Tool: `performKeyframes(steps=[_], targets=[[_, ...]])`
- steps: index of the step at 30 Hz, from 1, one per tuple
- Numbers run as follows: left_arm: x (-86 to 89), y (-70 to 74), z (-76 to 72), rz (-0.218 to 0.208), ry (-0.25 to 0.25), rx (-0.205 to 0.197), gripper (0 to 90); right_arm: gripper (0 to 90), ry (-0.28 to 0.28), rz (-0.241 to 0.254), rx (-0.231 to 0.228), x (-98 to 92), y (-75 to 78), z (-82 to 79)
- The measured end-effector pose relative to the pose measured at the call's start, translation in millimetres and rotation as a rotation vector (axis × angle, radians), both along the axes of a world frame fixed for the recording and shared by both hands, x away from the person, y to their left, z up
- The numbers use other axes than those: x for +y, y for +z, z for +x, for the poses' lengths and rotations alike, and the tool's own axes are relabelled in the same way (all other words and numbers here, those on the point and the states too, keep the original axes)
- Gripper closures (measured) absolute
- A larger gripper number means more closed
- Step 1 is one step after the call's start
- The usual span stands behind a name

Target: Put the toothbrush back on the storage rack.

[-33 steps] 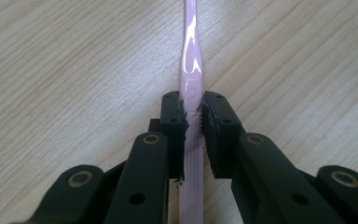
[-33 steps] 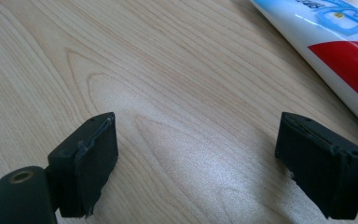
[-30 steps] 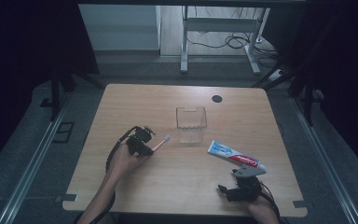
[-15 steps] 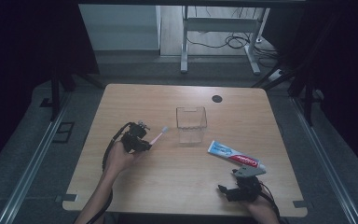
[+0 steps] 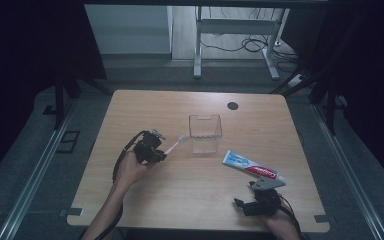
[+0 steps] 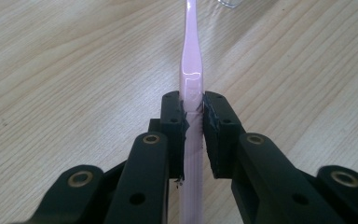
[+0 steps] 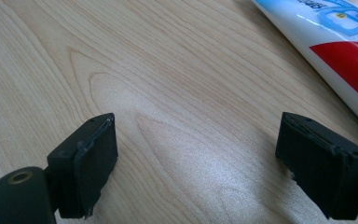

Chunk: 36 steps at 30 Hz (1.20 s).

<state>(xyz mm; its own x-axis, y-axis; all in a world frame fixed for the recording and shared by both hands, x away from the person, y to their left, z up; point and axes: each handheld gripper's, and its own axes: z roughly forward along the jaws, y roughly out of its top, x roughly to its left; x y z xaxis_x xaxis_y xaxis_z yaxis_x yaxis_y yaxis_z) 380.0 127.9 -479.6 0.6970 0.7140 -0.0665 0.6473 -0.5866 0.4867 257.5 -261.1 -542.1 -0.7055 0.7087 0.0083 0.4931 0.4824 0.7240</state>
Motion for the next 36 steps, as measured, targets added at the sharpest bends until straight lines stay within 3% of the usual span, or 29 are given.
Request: performKeyframes(steps=[8, 16, 26, 36], targets=[[-3.2, 4.1, -0.2, 0.004, -0.004, -0.019, 78.9, 12.4, 0.000, -0.001, -0.002, 0.2, -0.1, -0.1], [3.0, 17.6, -0.4, -0.028, 0.009, -0.057, 78.9, 12.4, 0.000, -0.003, -0.001, 0.1, 0.0, -0.1], [7.1, 43.5, 1.7, -0.068, 0.012, -0.121, 78.9, 12.4, 0.001, -0.002, -0.002, 0.1, 0.0, 0.0], [0.4, 67.6, 3.7, -0.071, -0.003, -0.176, 78.9, 12.4, 0.001, -0.002, -0.003, 0.1, 0.0, 0.0]])
